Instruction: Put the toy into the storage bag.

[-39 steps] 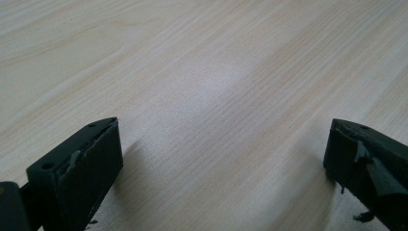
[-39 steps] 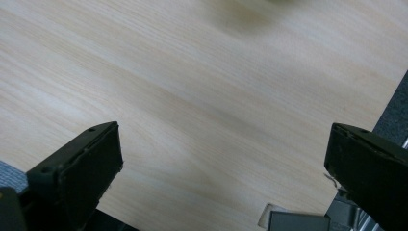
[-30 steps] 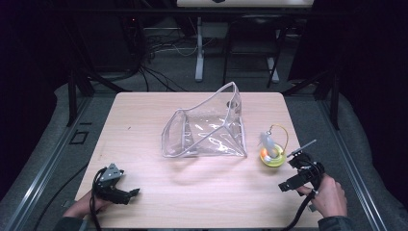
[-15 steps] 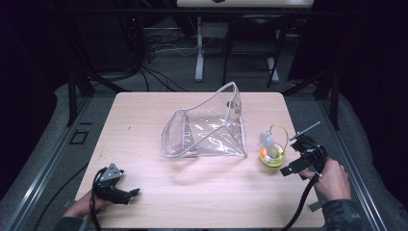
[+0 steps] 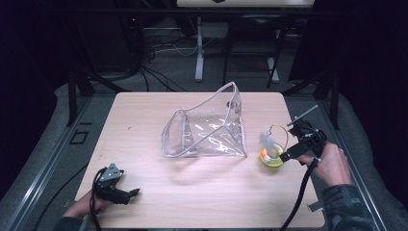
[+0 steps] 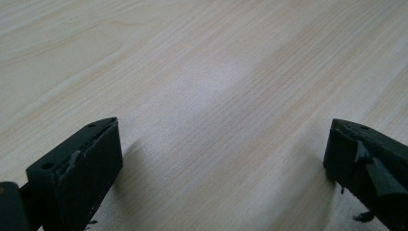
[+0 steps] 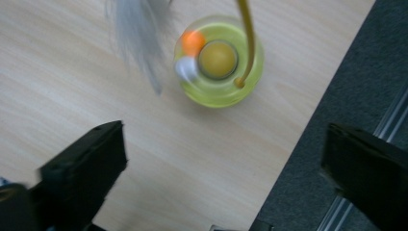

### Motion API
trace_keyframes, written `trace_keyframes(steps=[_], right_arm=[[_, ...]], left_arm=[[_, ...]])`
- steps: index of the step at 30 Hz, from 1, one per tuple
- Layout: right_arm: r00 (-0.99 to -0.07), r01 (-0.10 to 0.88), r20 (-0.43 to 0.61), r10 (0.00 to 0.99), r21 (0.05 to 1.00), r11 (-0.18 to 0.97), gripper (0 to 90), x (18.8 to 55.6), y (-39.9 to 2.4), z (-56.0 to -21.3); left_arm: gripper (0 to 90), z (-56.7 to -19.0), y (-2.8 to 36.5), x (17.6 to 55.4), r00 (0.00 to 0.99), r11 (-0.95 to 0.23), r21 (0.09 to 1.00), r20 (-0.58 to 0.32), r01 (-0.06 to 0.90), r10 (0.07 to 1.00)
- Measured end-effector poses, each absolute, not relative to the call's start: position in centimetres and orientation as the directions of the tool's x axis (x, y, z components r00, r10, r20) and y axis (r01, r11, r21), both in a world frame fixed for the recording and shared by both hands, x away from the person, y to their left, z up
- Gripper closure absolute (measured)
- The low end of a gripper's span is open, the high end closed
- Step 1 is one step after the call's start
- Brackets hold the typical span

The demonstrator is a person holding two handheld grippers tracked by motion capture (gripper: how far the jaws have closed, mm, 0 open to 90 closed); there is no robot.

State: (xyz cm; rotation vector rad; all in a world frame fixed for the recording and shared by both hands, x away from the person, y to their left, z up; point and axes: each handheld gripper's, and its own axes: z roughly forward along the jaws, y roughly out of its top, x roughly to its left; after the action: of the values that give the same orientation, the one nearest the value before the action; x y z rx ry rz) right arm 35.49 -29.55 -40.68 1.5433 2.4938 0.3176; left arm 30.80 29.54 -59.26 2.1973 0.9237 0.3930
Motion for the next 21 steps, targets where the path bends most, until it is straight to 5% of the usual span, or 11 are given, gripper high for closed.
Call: trace_keyframes(steps=[10,21], right_arm=[[-0.45,0.823,-0.097,0.888,0.34,0.455,35.7,36.9,-28.6,-38.3],[-0.473,0.812,-0.176,0.863,0.294,0.505,55.2,38.5,-27.1,-37.3]], left_arm=[[0.2,-59.3,29.5,30.8,0.699,-0.493,0.712,0.005,0.5,0.715],[0.2,-59.2,29.6,30.8,0.701,-0.493,0.708,-0.004,0.505,0.713]])
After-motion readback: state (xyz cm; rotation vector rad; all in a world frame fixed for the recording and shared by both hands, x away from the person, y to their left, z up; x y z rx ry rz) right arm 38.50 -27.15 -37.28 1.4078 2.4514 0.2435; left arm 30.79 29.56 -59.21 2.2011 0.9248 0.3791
